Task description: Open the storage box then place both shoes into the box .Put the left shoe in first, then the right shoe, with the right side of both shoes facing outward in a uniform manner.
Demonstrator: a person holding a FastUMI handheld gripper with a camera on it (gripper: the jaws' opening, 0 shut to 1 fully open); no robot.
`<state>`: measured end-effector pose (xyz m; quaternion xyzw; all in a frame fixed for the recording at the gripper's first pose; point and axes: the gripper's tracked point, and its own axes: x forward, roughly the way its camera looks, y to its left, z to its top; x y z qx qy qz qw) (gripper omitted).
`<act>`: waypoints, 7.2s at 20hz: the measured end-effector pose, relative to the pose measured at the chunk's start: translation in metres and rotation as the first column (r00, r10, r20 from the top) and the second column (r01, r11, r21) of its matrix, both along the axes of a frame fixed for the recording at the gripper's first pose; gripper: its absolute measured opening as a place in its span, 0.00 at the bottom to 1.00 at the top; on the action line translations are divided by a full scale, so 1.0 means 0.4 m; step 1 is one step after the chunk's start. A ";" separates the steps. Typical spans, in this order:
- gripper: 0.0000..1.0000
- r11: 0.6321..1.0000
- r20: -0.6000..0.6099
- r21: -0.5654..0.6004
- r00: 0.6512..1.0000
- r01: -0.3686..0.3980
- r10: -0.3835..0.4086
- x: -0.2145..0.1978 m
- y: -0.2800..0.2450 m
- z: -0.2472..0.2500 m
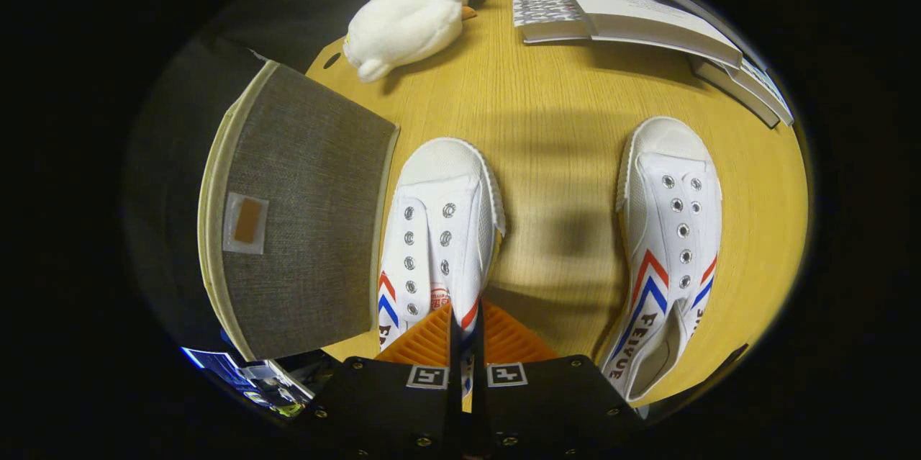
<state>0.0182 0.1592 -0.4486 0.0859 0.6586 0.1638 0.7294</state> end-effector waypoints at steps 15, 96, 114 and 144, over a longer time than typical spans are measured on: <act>0.05 0.976 0.224 0.165 0.969 -0.139 0.100 0.141 0.102 0.245; 0.98 0.988 -0.048 -0.112 0.993 0.106 -0.112 0.084 -0.481 -0.139; 0.05 0.989 -0.083 -0.109 0.990 0.105 -0.114 0.089 -0.452 -0.228; 0.05 0.936 0.186 0.174 0.943 -0.306 0.274 0.155 0.282 0.287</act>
